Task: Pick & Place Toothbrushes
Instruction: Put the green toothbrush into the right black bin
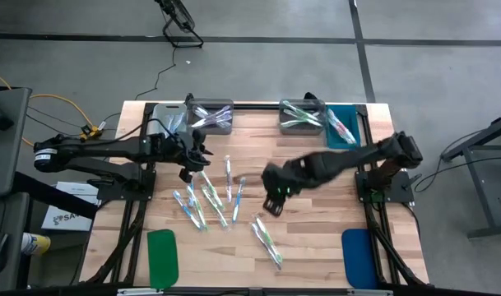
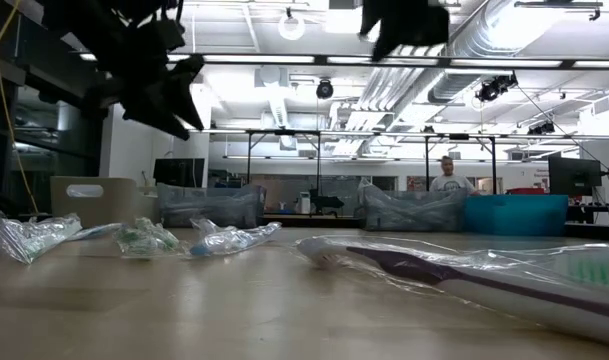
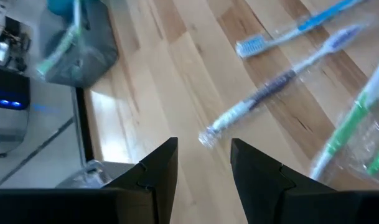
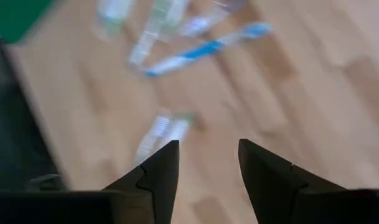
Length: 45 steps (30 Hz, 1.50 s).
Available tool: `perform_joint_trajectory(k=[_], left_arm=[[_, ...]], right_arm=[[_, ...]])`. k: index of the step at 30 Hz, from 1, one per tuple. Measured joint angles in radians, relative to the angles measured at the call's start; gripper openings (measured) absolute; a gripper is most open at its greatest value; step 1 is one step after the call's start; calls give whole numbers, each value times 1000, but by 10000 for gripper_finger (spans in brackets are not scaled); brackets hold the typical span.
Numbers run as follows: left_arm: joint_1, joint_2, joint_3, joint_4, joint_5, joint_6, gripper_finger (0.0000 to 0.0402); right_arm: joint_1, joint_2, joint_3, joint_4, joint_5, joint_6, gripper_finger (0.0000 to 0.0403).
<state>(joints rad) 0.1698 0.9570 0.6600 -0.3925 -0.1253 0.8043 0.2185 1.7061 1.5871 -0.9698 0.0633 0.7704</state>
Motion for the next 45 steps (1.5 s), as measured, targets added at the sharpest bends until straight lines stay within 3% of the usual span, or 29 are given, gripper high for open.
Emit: perform_joint_trajectory(k=[4, 9, 19, 45], left_arm=[[0, 0, -19, 0, 19, -7, 142], [0, 0, -22, -5, 98, -8, 142], [0, 0, -22, -8, 138, -24, 142], [0, 0, -21, 0, 137, -30, 142]], right_arm=[[109, 0, 0, 101, 110, 122, 163], [198, 60, 0, 99, 198, 259, 164], [255, 261, -1, 135, 162, 332, 165], [265, 400, -1, 138, 141, 382, 165]])
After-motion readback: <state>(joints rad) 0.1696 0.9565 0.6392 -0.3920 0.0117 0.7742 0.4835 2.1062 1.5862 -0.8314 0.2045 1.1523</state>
